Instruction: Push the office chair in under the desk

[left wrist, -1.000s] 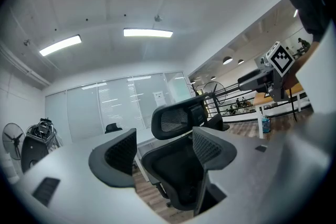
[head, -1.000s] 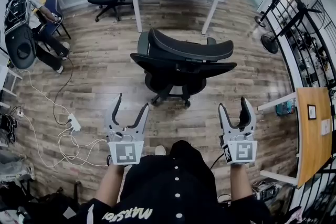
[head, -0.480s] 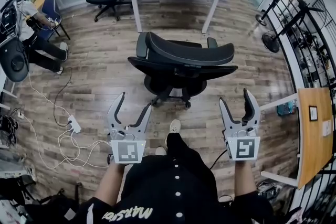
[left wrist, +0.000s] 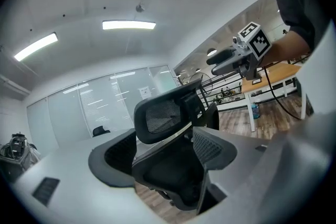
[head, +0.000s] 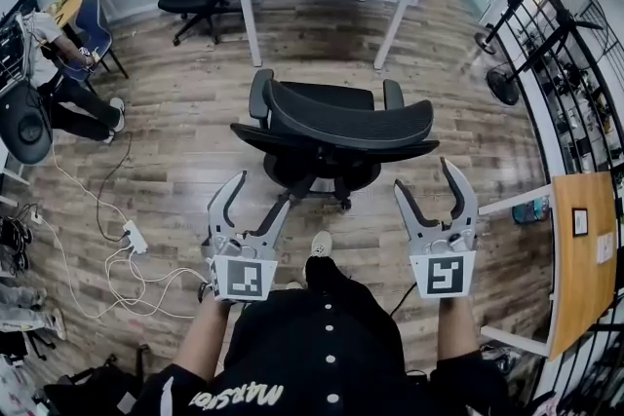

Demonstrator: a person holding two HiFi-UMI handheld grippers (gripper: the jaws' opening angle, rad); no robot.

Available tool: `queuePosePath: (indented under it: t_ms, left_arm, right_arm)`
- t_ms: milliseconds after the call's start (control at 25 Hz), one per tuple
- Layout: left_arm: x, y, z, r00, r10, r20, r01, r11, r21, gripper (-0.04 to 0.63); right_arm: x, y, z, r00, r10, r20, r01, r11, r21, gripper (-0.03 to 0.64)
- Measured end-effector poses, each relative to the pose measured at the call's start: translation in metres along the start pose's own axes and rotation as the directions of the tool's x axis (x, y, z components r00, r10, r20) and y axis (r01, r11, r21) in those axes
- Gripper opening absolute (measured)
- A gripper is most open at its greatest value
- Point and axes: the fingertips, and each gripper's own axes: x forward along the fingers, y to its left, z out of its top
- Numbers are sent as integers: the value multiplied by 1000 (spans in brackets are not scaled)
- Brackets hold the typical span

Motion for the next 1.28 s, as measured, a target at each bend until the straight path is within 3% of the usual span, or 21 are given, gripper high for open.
queuePosePath:
  t_ms: [120,520,960,1280]
  left_arm:
    - [12,-5,-4,1000,-23,-21,24,1000,18,341]
    - [49,-22,-22,987,-122,-109,135,983,126,341]
    - [78,-29,-30,975,-171,-139,197,961,193,339]
    - [94,-49,-26,953,-269,-138,294,933,207,339]
  right_arm:
    - [7,2,-12,994,64,-92,-76,987,-141,311]
    - [38,9,-20,970,171,-171,-216,931,-293,311]
    - [57,18,-29,945,252,-210,-313,885,-345,311]
    - [63,24,-34,916,320,-240,-387,861,-330,310]
